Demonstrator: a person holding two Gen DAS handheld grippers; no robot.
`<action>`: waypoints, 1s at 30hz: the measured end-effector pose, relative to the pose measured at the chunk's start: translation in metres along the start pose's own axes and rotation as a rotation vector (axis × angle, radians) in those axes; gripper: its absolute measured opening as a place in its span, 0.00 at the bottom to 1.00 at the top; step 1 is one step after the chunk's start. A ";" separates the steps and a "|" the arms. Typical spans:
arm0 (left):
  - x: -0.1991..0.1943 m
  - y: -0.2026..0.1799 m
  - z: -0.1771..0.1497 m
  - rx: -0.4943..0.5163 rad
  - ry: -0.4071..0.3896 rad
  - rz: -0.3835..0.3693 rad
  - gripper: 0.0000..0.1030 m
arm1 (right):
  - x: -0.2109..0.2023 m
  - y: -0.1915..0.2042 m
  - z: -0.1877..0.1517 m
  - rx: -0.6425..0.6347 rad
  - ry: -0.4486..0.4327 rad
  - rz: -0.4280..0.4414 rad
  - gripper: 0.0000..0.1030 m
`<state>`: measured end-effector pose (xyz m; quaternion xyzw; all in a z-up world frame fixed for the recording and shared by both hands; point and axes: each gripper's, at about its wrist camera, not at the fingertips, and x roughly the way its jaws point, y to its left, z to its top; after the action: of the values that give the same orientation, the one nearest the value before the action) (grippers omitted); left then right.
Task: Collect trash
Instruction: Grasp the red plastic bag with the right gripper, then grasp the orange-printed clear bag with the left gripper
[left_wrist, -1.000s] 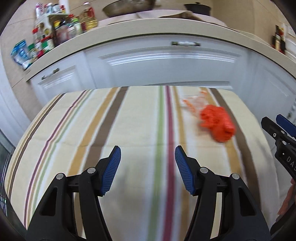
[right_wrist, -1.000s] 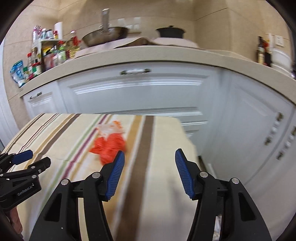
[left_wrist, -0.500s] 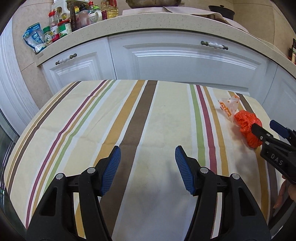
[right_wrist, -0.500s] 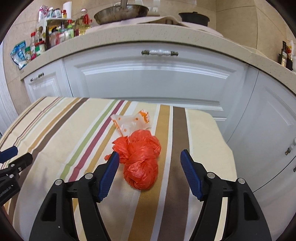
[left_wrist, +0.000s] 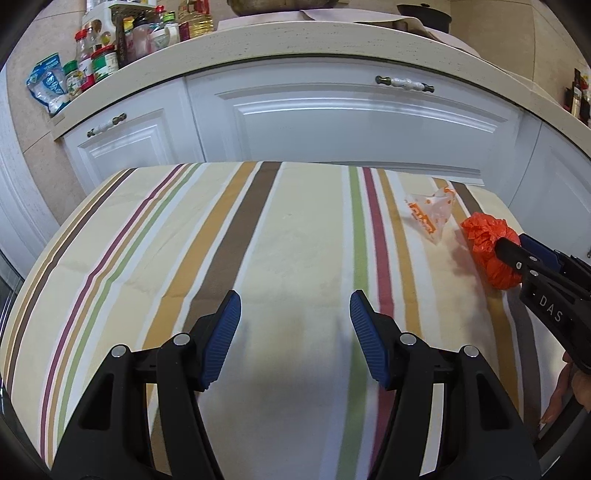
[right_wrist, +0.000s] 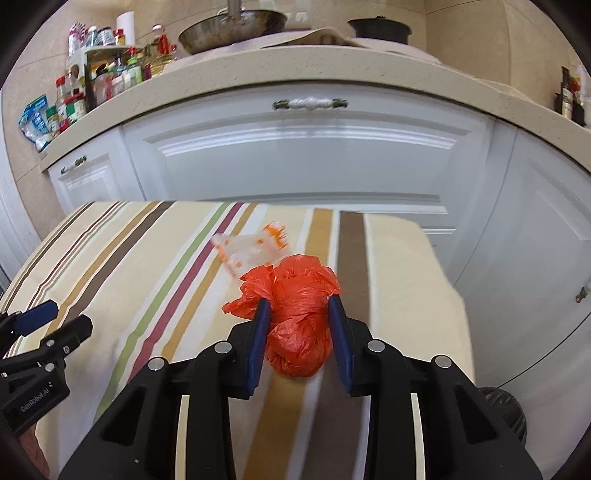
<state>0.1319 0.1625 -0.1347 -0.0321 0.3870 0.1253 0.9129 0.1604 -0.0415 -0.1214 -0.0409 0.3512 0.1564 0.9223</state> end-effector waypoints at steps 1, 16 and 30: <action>0.001 -0.003 0.001 0.002 -0.001 -0.004 0.58 | 0.000 -0.004 0.002 0.005 -0.005 -0.006 0.32; 0.028 -0.046 0.037 0.058 -0.007 -0.061 0.58 | 0.003 -0.040 0.016 0.027 -0.039 -0.070 0.32; 0.050 -0.081 0.065 0.125 -0.042 -0.127 0.69 | 0.012 -0.050 0.020 0.028 -0.036 -0.077 0.32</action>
<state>0.2313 0.1046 -0.1287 0.0030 0.3721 0.0437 0.9272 0.1971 -0.0817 -0.1157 -0.0388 0.3348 0.1166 0.9343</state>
